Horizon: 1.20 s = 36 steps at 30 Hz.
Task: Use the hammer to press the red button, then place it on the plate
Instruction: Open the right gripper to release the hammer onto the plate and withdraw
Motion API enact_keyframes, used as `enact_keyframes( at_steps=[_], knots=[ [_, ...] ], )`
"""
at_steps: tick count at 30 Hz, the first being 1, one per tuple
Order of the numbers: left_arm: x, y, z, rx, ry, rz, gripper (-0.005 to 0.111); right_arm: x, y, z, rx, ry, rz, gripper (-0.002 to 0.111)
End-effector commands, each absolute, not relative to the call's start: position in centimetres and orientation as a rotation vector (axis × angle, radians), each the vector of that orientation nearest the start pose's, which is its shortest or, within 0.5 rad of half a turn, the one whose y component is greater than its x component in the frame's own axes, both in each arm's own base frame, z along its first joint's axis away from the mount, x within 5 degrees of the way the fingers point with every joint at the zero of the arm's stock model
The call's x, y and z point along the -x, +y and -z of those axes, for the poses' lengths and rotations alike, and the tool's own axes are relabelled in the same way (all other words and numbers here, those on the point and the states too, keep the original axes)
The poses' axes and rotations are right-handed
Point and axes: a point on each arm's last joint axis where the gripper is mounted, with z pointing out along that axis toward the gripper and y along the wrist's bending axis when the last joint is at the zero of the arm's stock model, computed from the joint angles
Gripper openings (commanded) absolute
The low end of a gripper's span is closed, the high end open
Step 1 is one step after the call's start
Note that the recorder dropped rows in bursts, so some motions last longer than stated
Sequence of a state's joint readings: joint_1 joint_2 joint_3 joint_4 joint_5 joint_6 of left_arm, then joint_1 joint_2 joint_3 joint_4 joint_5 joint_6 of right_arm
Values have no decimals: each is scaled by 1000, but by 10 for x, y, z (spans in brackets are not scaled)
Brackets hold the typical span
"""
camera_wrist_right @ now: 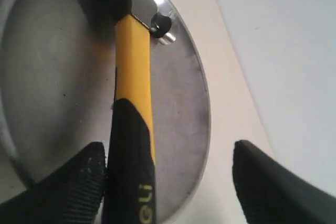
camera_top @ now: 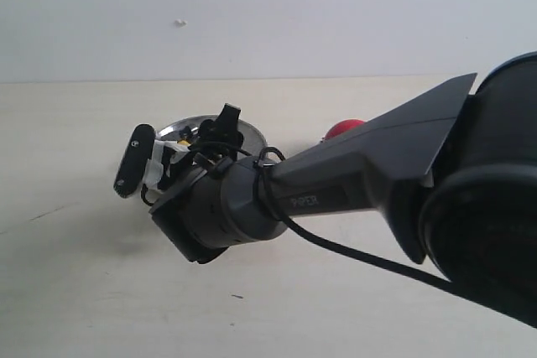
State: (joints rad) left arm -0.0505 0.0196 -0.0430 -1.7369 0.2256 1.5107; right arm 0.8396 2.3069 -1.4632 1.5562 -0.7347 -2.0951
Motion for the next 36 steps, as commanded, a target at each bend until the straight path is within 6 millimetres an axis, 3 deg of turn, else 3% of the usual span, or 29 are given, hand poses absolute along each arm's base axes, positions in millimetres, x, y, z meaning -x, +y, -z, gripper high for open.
enact_keyframes(
  at_steps=[1,7,11,14,17,20,21,30,36],
  knots=[
    [-52,-22,-228,-45,1439,394,0,-358,305,-128,1030,1872,672,70],
    [-52,-22,-228,-45,1439,394,0,-356,303,-165,954,1855,615,70],
    [-52,-22,-228,-45,1439,394,0,-348,292,-206,763,1941,544,62],
    [-52,-22,-228,-45,1439,394,0,-329,278,-231,683,1928,641,49],
    [-52,-22,-228,-45,1439,394,0,-306,270,-239,670,1922,713,34],
    [-52,-22,-228,-45,1439,394,0,-269,256,-246,611,1923,715,3],
    [-52,-22,-228,-45,1439,394,0,-258,252,-247,578,1928,676,0],
    [-52,-22,-228,-45,1439,394,0,-178,207,-257,389,1939,349,0],
    [-52,-22,-228,-45,1439,394,0,-162,187,-263,339,1927,301,0]
  ],
)
